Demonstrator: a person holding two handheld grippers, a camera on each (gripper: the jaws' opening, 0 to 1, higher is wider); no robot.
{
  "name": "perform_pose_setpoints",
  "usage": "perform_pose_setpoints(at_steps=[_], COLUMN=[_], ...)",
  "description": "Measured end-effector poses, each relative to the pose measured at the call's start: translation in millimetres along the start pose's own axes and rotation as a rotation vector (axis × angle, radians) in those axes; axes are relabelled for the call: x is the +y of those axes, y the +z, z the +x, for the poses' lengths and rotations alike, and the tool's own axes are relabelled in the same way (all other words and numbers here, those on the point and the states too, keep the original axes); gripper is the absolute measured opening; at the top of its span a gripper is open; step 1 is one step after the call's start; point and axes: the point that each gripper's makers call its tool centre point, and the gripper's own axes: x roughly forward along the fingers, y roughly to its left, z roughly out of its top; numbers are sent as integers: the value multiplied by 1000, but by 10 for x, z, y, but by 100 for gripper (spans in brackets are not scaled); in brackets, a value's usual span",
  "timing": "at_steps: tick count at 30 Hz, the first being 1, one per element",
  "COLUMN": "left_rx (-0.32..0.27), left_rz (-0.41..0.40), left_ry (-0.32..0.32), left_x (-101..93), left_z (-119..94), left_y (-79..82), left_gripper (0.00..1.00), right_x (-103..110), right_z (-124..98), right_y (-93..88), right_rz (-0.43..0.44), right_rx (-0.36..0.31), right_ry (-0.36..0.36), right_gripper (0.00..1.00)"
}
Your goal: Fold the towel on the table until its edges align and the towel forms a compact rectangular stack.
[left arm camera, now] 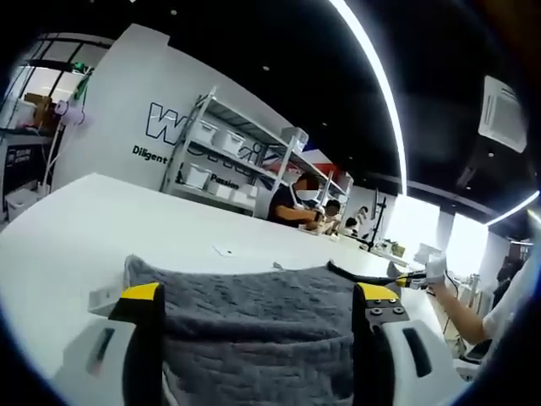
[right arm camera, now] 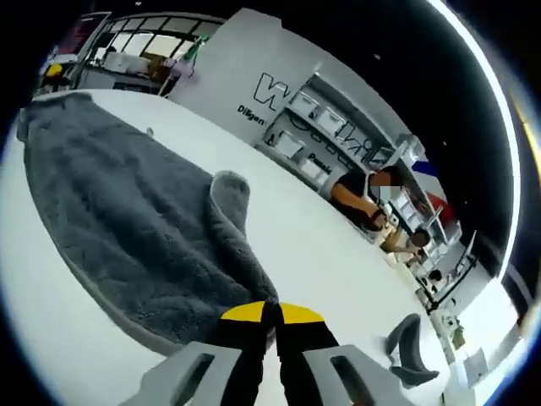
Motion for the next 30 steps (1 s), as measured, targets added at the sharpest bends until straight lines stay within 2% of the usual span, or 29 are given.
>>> perform_pose_setpoints(at_steps=[5, 10, 13, 16, 17, 20, 23, 26, 27, 28, 30], left_rx=[7, 12, 11, 10, 10, 11, 11, 12, 13, 13, 14], left_rz=[2, -1, -4, -6, -6, -6, -7, -9, -10, -10, -10], left_ry=[1, 3, 5, 5, 4, 3, 3, 5, 5, 5, 5], left_x=[3, 21, 26, 29, 28, 26, 20, 22, 26, 27, 32], left_z=[6, 9, 4, 1, 1, 1, -1, -5, -5, -5, -2], left_y=[-12, -16, -12, -9, -9, -12, -17, -22, -23, -23, -25], left_gripper=[96, 96, 96, 96, 96, 96, 96, 96, 96, 96, 96], right_x=[-10, 110, 190, 156, 123, 57, 21, 51, 117, 139, 331], right_z=[88, 144, 152, 138, 124, 67, -5, -77, -83, -84, -79], right_y=[-152, -251, -288, -278, -264, -177, -46, 156, 274, 306, 533], right_rz=[-54, -75, -50, -52, -46, 0, 35, 38, 47, 50, 52], right_rx=[61, 99, 111, 108, 106, 78, 43, -6, -37, -46, -84], right_ry=[-4, 33, 66, 46, 34, 12, -5, -8, 18, 26, 79], right_gripper=[4, 5, 9, 15, 21, 32, 38, 48, 52, 57, 68])
